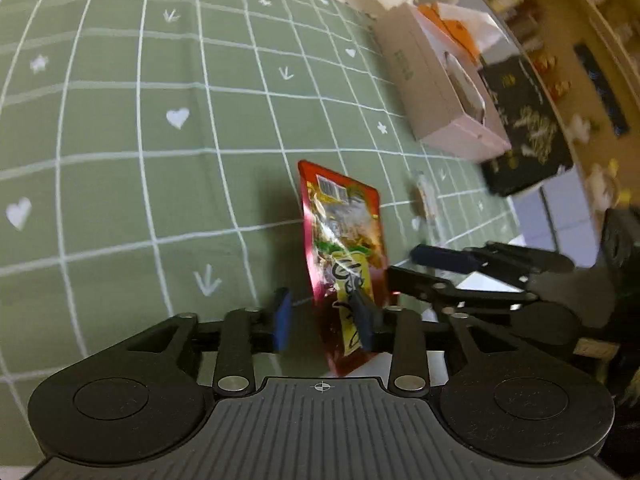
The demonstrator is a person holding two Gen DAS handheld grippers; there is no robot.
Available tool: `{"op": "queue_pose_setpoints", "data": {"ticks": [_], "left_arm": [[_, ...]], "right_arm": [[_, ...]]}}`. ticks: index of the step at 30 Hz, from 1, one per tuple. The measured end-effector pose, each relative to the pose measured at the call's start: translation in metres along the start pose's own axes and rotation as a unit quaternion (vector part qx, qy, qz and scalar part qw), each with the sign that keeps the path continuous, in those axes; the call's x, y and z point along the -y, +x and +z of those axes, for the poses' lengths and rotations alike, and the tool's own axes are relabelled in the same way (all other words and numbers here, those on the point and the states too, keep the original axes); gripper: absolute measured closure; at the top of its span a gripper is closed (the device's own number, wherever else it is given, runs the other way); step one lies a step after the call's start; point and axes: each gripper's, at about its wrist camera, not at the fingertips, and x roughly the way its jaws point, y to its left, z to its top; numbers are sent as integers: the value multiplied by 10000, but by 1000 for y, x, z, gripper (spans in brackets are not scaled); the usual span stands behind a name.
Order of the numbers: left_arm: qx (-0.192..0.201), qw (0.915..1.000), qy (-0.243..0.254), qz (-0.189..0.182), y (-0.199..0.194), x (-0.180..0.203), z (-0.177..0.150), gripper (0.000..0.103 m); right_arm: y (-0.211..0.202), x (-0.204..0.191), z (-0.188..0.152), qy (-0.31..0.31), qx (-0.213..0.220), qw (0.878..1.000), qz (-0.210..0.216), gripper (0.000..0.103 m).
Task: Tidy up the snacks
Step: 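Grasp the clear barcode packet with the right tool while the left holds the red bag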
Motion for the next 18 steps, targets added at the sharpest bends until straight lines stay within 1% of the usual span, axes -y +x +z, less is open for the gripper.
{"op": "queue_pose_setpoints", "data": {"ticks": [3,5,7,10,12,14,15,17,18], "left_arm": [[108,9998,-120,-76,6,5,-4,65],[230,9996,-167,-55,10,12,-6,60],[378,9990,-224,39,11,19,-6,57],[484,9982,-298,165,15,25,-4,60],[450,9984,-301,143,20,28,-4,65],[409,9988,-282,51,23,30,-6,66],[379,9989,-277,43,25,31,-5,71],[332,9990,-286,99,27,33,-4,73],[352,9991,-208,128,25,36,-3,74]], "right_arm": [[3,0,6,-150,-31,9998,97,60],[6,-3,7,-365,15,9993,98,60],[7,-3,5,-567,105,9982,141,60],[7,-1,1,-712,240,9968,280,60],[7,1,0,-735,308,9962,342,60],[6,3,-2,-733,363,9959,377,60],[5,4,-3,-714,399,9959,399,60],[3,8,-5,-638,411,9964,386,60],[0,11,-7,-576,436,9967,373,60]]}}
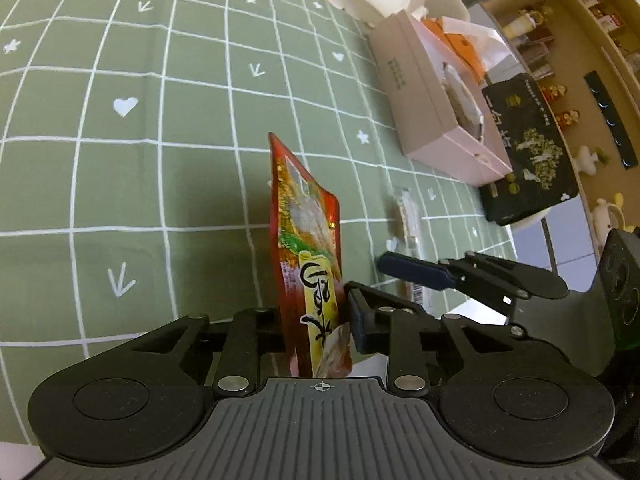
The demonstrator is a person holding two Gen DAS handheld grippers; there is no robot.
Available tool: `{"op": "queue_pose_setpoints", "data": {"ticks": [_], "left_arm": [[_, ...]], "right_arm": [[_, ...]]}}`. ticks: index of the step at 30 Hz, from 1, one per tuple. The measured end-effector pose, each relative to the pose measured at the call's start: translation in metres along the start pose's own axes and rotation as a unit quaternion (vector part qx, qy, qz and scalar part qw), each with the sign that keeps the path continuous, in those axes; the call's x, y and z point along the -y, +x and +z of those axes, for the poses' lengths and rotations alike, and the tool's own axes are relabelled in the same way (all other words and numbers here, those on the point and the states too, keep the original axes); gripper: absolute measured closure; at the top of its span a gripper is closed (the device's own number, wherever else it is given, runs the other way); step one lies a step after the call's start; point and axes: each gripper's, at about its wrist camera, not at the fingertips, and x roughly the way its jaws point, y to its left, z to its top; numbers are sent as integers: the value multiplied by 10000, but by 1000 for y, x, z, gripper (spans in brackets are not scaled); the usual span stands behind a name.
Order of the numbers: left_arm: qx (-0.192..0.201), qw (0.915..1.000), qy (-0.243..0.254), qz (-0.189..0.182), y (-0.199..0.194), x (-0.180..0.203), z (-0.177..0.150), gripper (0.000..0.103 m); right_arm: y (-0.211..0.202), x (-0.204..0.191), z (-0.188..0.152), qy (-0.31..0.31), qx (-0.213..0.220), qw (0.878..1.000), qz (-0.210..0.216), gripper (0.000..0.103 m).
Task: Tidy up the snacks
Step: 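Grasp the clear barcode packet with the right tool while the left holds the red bag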
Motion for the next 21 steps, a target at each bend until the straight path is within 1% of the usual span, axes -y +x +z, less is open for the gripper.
{"op": "queue_pose_setpoints", "data": {"ticks": [2,4,5,7,8,10,12,14,18,21], "left_arm": [[67,9993,315,193,-3,11,0,75],[123,9978,551,354,-7,21,0,76],[141,9971,631,394,-8,25,0,77],[165,9960,759,438,-9,31,0,77],[167,9956,810,448,-8,33,0,77],[133,9950,872,458,-6,35,1,77],[126,9946,922,465,-6,36,0,78],[115,9946,938,428,-8,37,-1,78],[171,9940,983,449,-15,39,-6,78],[201,9935,998,508,-20,41,-11,78]], "right_arm": [[-14,5,-5,113,170,9998,-8,60],[-32,9,-12,97,412,9990,-108,58],[-41,10,-16,61,535,9983,-226,56],[-50,13,-23,32,653,9965,-529,47],[-52,16,-26,56,664,9956,-657,47],[-50,23,-31,216,572,9953,-749,47],[-46,31,-34,527,432,9949,-749,47],[-41,39,-35,870,386,9932,-663,47],[-25,53,-25,1420,424,9863,-718,46],[-8,58,-15,1470,384,9848,-844,46]]}}
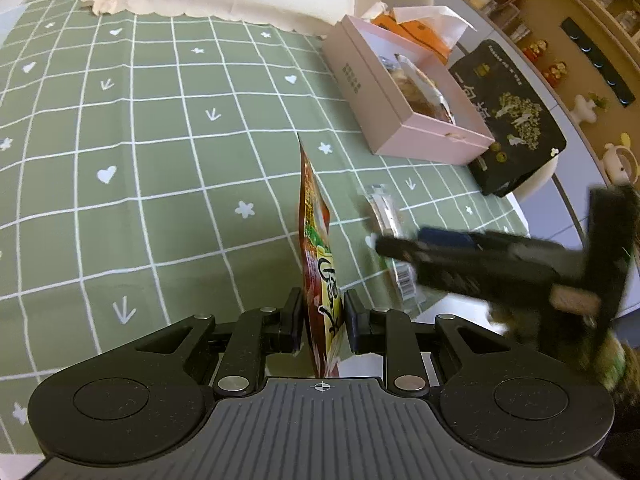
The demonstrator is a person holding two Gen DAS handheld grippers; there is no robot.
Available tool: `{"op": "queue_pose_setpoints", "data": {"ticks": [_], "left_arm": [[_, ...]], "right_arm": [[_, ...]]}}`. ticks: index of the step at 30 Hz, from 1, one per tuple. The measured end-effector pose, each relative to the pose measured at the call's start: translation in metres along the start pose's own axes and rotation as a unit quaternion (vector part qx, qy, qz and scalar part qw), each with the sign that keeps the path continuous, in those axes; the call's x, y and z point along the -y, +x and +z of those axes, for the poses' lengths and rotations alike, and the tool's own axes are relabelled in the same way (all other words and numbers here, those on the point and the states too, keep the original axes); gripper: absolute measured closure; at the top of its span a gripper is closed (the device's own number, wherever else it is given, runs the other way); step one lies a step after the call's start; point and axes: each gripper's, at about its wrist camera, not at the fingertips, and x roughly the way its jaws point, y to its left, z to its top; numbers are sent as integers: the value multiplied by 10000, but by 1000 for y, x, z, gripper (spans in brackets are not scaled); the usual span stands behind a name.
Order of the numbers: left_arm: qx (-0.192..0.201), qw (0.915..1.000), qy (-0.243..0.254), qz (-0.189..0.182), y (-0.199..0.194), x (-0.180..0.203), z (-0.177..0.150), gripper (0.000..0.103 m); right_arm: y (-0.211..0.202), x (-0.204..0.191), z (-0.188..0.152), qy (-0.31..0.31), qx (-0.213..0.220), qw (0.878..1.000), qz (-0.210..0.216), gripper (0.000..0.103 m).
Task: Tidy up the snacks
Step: 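Grasp the clear barcode packet with the right tool while the left holds the red bag, then carry the red bag with the left tool while the right carries the clear packet to the box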
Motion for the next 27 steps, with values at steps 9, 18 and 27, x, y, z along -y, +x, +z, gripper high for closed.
{"op": "queue_pose_setpoints", "data": {"ticks": [9,18,27], "left_arm": [[20,9999,-12,99,-4,2,-6,78],[-179,9996,156,-174,13,13,-3,78],[-270,9988,260,-316,40,25,7,75]], "right_arm": [[7,-18,7,-557,66,9984,-122,63],[-19,-1,-20,-491,-188,9985,-148,65],[-28,1,-36,-437,-183,9988,-97,64]]}}
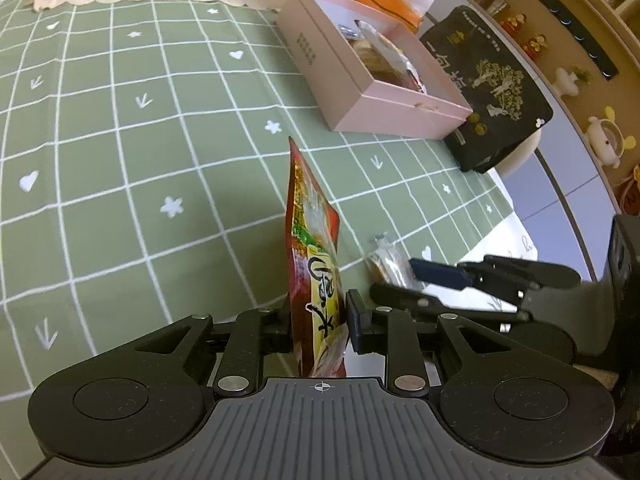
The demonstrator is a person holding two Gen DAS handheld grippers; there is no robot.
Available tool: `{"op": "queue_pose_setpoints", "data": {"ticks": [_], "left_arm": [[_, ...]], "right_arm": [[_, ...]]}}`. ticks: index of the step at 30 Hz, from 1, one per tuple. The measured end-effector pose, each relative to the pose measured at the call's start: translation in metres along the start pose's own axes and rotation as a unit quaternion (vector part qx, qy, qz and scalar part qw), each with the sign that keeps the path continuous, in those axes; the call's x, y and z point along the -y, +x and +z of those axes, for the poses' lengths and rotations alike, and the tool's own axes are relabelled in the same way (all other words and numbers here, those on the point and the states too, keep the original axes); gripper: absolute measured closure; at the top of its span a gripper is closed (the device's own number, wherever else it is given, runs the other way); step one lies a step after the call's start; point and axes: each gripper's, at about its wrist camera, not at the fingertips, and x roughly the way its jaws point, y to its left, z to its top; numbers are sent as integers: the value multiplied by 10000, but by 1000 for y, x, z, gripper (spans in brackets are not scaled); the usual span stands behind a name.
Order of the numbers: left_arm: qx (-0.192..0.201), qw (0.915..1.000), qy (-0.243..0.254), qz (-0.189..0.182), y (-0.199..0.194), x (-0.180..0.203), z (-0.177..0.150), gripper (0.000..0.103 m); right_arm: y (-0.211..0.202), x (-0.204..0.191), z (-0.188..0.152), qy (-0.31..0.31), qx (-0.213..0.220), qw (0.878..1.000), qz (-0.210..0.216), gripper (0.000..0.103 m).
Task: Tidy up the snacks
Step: 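Carry the red bag with the left tool while the right carries the clear packet to the box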
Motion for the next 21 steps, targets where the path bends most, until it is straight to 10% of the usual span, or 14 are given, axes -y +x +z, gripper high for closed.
{"op": "queue_pose_setpoints", "data": {"ticks": [14,21], "left_arm": [[-61,9966,325,-758,6,24,5,78],[847,9826,734,-1479,-34,75,93,78]], "right_arm": [[-28,38,2,287,12,9995,-125,65],[-131,97,74,283,1418,9880,-544,65]]}}
